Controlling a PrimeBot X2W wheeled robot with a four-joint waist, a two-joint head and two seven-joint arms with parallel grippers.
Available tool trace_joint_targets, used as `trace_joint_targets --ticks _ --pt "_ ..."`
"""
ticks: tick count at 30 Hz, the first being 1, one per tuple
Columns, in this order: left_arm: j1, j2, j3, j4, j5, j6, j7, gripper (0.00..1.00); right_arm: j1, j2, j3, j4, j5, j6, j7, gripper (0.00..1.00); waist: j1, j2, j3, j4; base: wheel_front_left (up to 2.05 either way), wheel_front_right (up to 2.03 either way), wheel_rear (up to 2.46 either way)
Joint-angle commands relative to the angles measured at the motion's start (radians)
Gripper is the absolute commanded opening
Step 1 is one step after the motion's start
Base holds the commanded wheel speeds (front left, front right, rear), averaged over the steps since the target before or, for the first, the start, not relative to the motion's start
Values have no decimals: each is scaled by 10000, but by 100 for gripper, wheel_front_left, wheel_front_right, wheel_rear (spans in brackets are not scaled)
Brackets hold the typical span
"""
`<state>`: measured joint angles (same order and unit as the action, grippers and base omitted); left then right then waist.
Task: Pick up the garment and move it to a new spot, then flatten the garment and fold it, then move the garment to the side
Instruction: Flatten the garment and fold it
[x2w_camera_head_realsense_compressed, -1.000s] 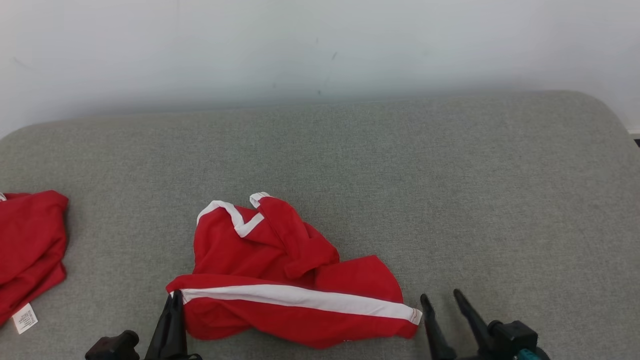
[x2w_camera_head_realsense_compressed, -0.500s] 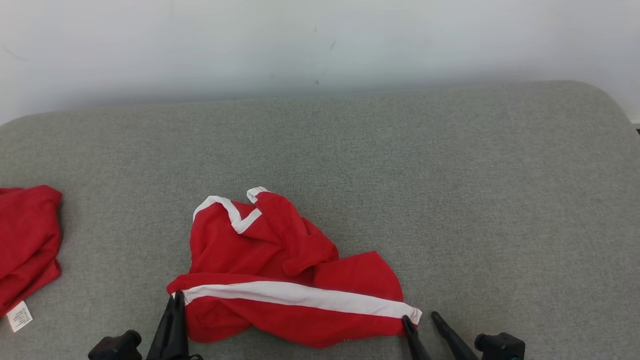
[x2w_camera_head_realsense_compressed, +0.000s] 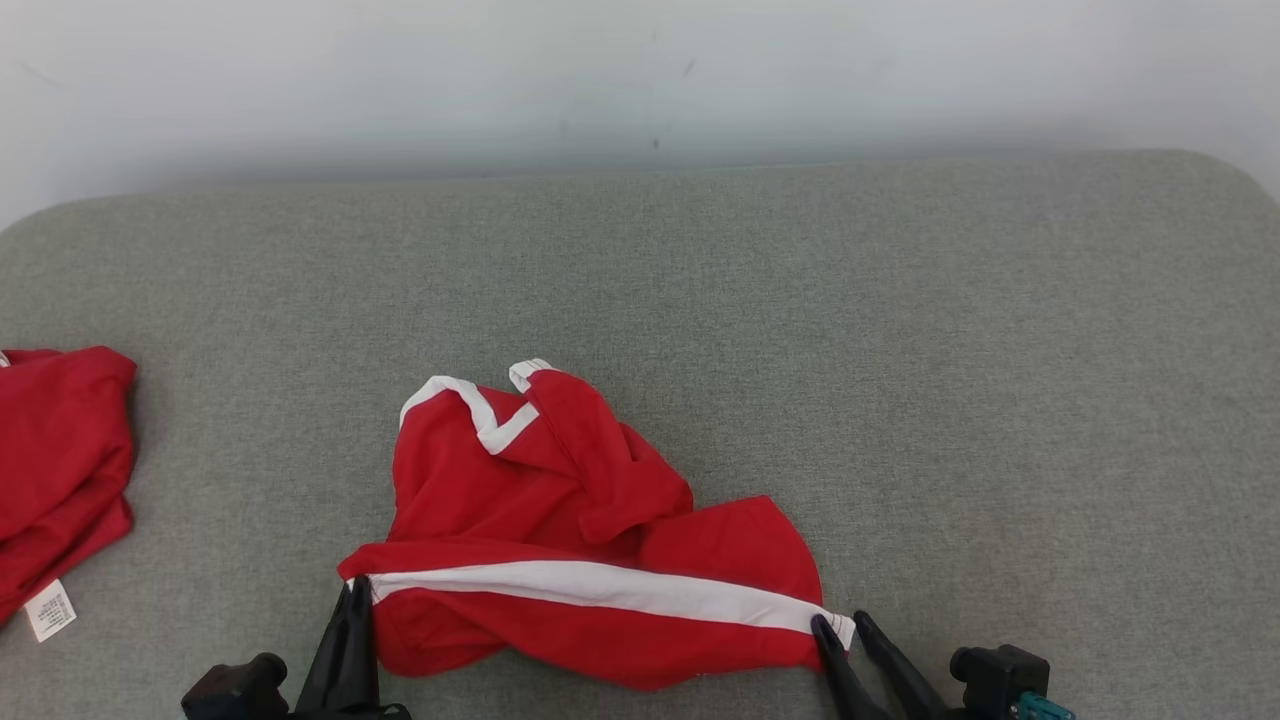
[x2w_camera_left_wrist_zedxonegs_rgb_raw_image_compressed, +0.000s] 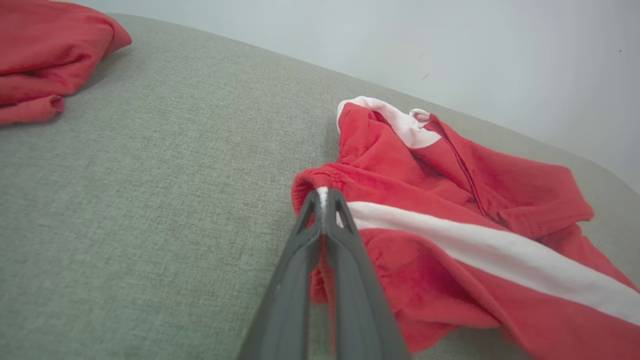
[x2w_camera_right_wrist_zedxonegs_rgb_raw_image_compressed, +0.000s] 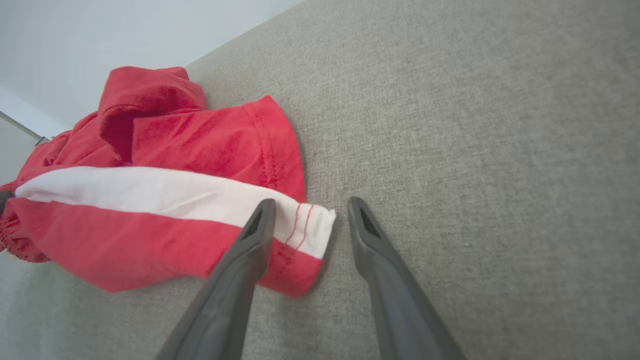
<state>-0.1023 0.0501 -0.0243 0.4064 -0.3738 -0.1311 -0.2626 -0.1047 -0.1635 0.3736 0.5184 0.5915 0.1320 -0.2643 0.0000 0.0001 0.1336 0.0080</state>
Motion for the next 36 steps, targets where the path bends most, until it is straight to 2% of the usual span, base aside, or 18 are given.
trace_joint_targets --ticks 1,2,3,4,6,9,14,18,22,26,33,36 --pt "-40 6 25 24 23 11 -34 0 -33 -41 69 124 107 -24 3 69 0 -1 24 19 0 0 0" --pt "-45 6 20 33 23 11 -34 0 -66 -50 112 203 99 -24 6 62 0 -1 37 26 0 0 0" --pt "-50 6 21 43 26 11 -34 0 -105 -49 138 253 109 -24 7 48 0 -1 47 30 0 0 0" --pt "-57 6 26 46 30 11 -34 0 -119 -45 171 311 128 -24 7 46 0 -1 57 28 0 0 0" --pt "-75 6 33 50 26 11 -34 0 -130 -51 217 379 119 -24 9 31 0 -1 82 22 0 0 0" --pt "-105 6 29 89 44 11 -34 0 -145 -90 268 455 45 -24 10 0 0 -1 83 10 0 0 0" --pt "-159 5 -39 65 106 11 -34 0 -92 -1 -21 64 -139 -23 1 0 0 -1 -44 -11 0 0 0" --pt "-306 6 -149 -193 509 11 -34 0 -178 161 -776 -867 -342 -24 1 0 0 -1 -379 -51 0 0 0" --pt "-624 289 -229 -532 672 13 -34 0 -672 183 -1364 -1815 -513 -24 1 0 0 -1 -807 -121 0 0 0" --pt "-1305 958 -533 -818 597 14 -34 0 -1500 98 -1540 -2409 -637 -24 1 0 0 -1 -1198 -188 0 0 0" --pt "-3346 2733 -1226 -1270 230 19 1 0 -3703 -324 -1650 -2989 -655 -24 0 0 0 -1 -1678 -235 0 0 0" --pt "-4221 3437 -1514 -1462 -125 19 333 0 -4651 -522 -1561 -3025 -613 -24 1 0 0 -1 -1868 -244 0 0 0"
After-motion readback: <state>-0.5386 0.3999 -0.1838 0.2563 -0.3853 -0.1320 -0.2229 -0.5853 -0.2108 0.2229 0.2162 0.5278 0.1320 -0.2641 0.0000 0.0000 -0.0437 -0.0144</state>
